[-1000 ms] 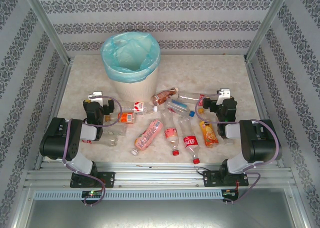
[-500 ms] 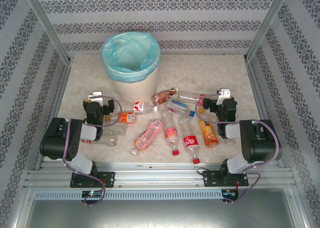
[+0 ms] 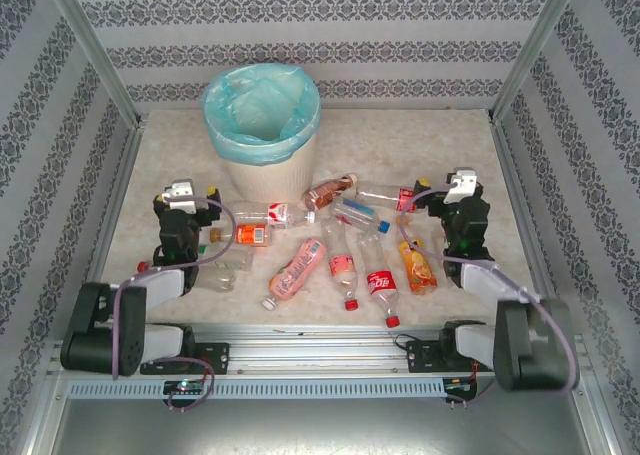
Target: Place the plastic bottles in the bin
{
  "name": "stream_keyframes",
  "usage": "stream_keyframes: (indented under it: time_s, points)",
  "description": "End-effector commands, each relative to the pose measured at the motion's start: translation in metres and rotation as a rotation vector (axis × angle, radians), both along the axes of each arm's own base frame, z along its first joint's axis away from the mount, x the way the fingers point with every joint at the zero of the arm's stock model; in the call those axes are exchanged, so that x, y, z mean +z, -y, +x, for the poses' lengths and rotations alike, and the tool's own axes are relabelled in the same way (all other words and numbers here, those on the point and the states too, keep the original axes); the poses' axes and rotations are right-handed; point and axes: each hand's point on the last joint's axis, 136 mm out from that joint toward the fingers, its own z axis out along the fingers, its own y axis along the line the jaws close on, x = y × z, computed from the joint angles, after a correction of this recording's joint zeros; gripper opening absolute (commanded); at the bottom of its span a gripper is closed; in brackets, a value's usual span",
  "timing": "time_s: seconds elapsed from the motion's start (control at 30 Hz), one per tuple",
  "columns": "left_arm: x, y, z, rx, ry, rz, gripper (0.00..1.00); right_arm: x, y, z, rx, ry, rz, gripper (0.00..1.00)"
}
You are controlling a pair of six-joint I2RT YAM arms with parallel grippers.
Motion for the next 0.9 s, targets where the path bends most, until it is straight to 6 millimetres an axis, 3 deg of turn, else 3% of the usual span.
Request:
stream_keyframes:
  time_s: [0.0,0.1,0.23,0.37,0.5,0.6,0.87]
  points:
    - [0.022,-0.008,-0.012,0.036,0.059,0.006,0.98,0.002,0.0,-0.016,-0.035,-0.082,0.065,0.97]
    - [0.046,-0.007,-0.021,0.034,0.096,-0.006,0.95,0.016,-0.009,-0.027,-0.019,-0.12,0.163,0.94]
    - [0.084,0.002,-0.031,-0.018,0.148,-0.04,0.88,0.033,-0.053,-0.036,0.162,-0.203,0.208,0.91]
    - [0.132,0.016,-0.049,-0.1,0.226,-0.077,0.81,0.034,-0.094,-0.055,0.291,-0.374,0.175,0.87]
    - [0.17,0.028,-0.066,-0.166,0.307,-0.103,0.77,0.02,-0.127,-0.084,0.359,-0.575,0.132,0.81]
    - [0.189,0.042,-0.07,-0.241,0.301,-0.099,0.73,0.006,-0.138,-0.107,0.353,-0.71,0.085,0.8]
    - [0.208,0.106,-0.061,-0.475,0.173,-0.009,0.71,-0.039,-0.157,-0.147,0.337,-0.972,0.075,0.81]
